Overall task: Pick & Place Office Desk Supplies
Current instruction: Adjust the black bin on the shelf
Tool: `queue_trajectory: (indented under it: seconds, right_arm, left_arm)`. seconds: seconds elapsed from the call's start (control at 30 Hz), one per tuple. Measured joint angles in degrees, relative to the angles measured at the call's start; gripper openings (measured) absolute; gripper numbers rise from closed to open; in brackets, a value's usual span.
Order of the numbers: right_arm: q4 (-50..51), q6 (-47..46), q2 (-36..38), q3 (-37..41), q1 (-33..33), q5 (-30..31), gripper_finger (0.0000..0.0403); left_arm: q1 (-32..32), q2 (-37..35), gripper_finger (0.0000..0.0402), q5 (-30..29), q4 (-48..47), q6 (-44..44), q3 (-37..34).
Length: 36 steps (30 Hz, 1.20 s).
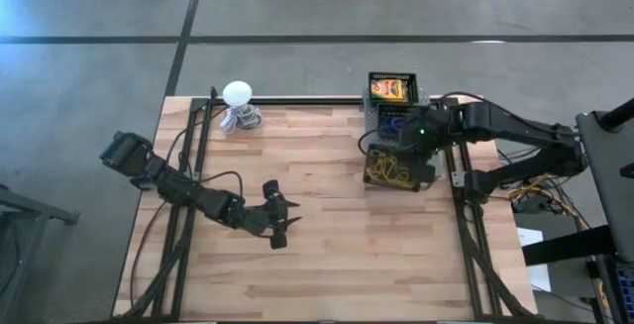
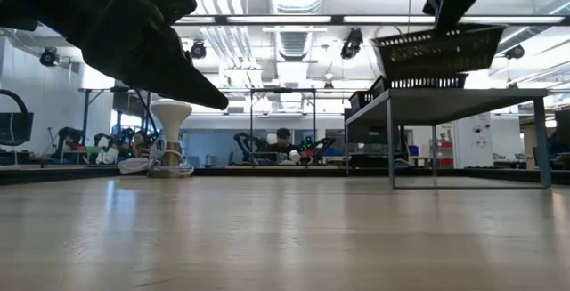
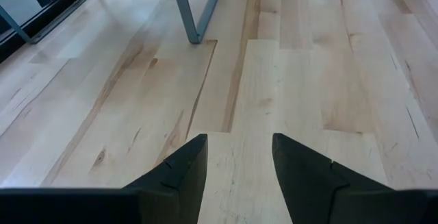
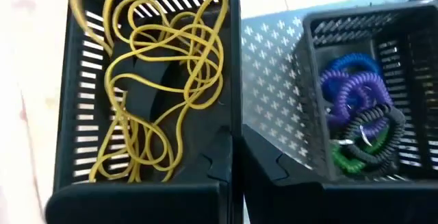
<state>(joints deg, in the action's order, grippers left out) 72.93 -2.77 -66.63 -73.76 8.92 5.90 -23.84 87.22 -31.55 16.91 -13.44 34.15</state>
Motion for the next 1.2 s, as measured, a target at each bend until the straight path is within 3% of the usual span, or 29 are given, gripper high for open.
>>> queue_trajectory:
  seconds: [0.17, 0.5, 0.8, 1.2]
  right_arm:
    - [2.7, 6.8, -1.9, 0.0, 4.5, -2.6, 0.0012]
    - [6.5, 9.2, -3.7, 0.0, 8.1, -1.3, 0.0014]
    - [6.4, 9.2, -3.6, 0.0, 8.1, 6.3, 0.0015]
    - [6.6, 9.9, -3.6, 0.0, 8.0, 9.9, 0.0034]
  left_arm:
    - [0.0, 0.0, 0.0168, 0.0, 0.0, 0.1, 0.0]
    - [0.0, 0.0, 0.0168, 0.0, 0.0, 0.1, 0.0]
    - [0.0, 0.0, 0.0168, 0.0, 0.0, 0.0, 0.0]
    - [0.0, 0.0, 0.0168, 0.0, 0.0, 0.0, 0.0]
